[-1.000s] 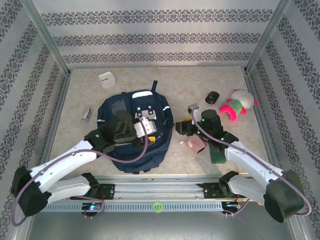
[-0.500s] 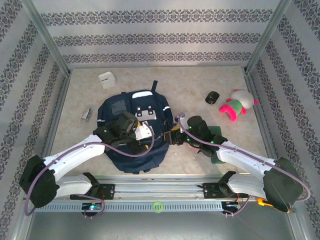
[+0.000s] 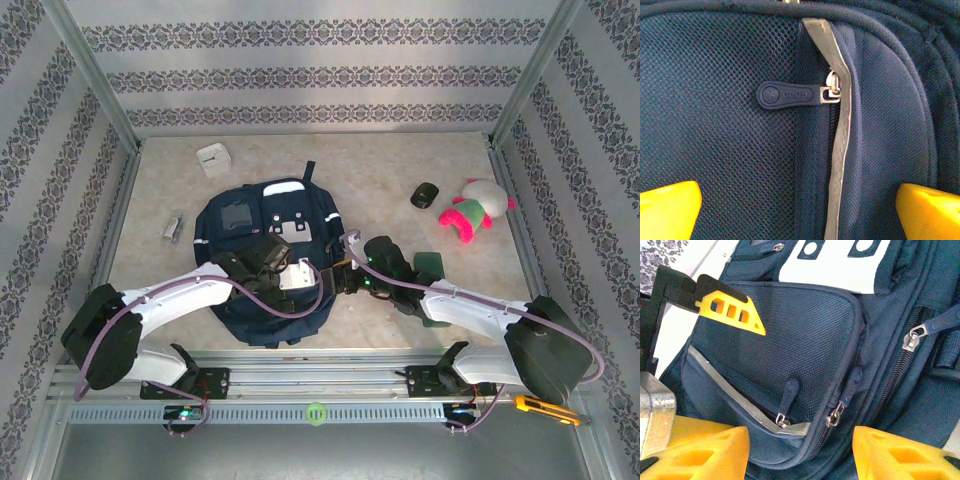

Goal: Pack the student bag

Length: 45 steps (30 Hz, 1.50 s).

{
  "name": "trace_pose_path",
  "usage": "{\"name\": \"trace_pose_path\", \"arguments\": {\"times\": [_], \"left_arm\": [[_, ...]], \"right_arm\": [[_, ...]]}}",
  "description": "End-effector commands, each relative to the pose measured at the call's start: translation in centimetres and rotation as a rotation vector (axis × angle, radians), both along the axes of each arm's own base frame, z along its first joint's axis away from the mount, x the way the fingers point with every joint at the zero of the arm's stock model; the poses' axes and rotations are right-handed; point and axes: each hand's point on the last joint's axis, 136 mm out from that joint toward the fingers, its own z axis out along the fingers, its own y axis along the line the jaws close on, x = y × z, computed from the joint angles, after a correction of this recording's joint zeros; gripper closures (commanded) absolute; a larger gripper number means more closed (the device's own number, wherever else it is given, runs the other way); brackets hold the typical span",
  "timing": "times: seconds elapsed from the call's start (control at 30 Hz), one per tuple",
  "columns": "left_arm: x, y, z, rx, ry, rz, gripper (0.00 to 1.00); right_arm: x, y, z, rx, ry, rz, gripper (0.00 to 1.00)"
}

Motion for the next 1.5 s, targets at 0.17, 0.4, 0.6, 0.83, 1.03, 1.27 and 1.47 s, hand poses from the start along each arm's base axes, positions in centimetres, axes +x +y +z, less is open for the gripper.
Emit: {"name": "trace_pose_path", "arguments": {"times": [0.17,0.4,0.6,0.83,1.03,1.27,1.47], "left_arm": [[0.3,-0.2,1.8,-0.082,-0.06,0.088,0.87],[0.3,-1.2,8.9,-0.352,-0.145,0.151,1.0],[0.7,-0.5,11.5,-0.428,-0.188,0.177,1.0],[0.7,-1.0,11.3,-0.451,-0.164,0.165,1.0],[0.8,-1.5,11.8,-0.483,-0.168,0.153,1.0],[0.3,-1.7,11.8,-0.496,-0.145,0.137,0.65],[-0.1,-2.8,11.5,-0.474,-0.129,0.153,0.14]], "right_arm": [[-0.2,-1.2,0.7,0.049,-0.012,-0.041,0.43],[-1.0,-0.4,3.1,0.156,0.116,-0.038,0.38],[-0.6,1.1,3.8,0.288,0.42,-0.12,0.34],[-0.5,3.1,3.5,0.327,0.587,-0.152,0.37],[0.3,3.6,3.4,0.331,0.604,-0.173,0.59],[1.2,3.6,4.4,0.354,0.573,-0.204,1.0],[1.6,3.3,5.3,0.373,0.539,-0.229,1.0]]}}
